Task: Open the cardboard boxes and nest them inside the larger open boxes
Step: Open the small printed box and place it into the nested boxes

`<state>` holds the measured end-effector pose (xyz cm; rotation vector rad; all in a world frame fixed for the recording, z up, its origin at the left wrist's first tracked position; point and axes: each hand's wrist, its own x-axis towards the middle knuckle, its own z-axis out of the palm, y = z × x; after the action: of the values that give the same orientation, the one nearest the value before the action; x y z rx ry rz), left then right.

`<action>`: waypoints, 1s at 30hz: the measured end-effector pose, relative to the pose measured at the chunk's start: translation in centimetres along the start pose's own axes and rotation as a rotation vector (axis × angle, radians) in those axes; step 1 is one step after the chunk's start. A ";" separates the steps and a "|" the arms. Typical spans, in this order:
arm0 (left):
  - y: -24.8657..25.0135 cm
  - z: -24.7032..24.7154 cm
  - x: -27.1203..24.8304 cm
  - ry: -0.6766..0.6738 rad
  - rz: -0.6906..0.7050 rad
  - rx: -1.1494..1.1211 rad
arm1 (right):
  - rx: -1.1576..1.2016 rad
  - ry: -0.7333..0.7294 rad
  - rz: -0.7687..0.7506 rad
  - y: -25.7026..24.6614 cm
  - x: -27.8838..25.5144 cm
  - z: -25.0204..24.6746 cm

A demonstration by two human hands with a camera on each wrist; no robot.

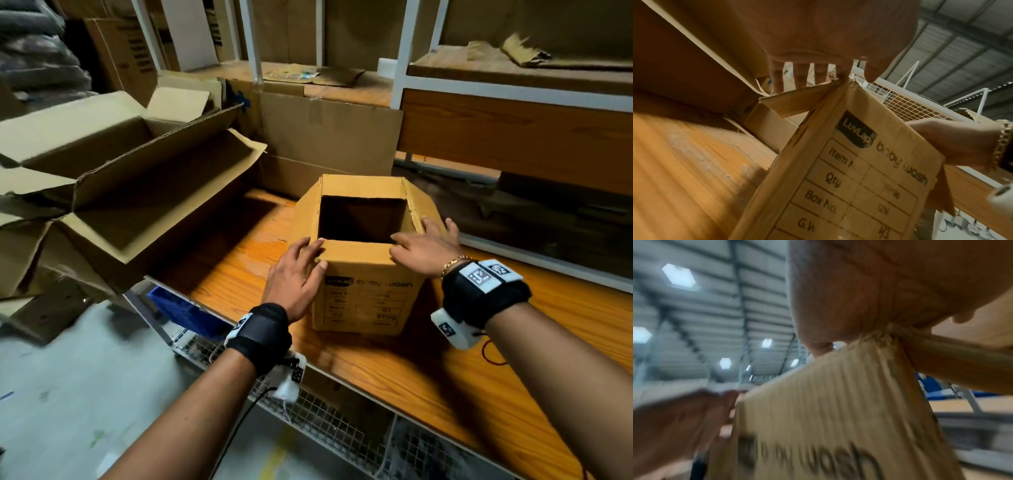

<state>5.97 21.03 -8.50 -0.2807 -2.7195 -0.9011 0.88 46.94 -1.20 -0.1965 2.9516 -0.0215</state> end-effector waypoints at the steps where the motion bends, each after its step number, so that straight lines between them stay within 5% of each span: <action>1: 0.0 0.0 0.1 0.017 -0.011 -0.030 | 0.053 -0.022 0.006 0.0 0.3 -0.6; 6: -0.1 -1.1 0.5 -0.007 -0.045 -0.266 | 0.878 0.300 0.023 1.0 -0.8 -4.8; 9: -0.2 -1.6 1.1 0.022 -0.091 -0.341 | 1.129 0.013 -0.192 2.4 -2.8 -5.8; 13: -0.1 -2.0 2.3 -0.097 -0.170 -0.491 | 0.660 -0.379 -0.310 3.3 -3.4 -3.8; 17: 0.2 -1.6 2.6 -0.248 -0.032 -0.241 | -0.001 -0.176 -0.224 2.1 -3.7 -0.7; 21: 0.2 -0.6 2.0 -0.216 0.073 0.007 | 0.016 0.100 -0.136 0.6 -4.2 1.5; 26: 1.3 -0.3 1.6 -0.070 0.188 0.262 | -0.001 0.150 -0.085 -1.1 -5.7 1.6; 30: -0.9 -1.8 3.7 -0.060 0.063 0.383 | 0.134 0.154 -0.176 -2.9 -7.0 0.4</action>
<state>2.53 19.62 -6.50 -0.3153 -2.8446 -0.3468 8.16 45.01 -0.22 -0.4528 3.0601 -0.2697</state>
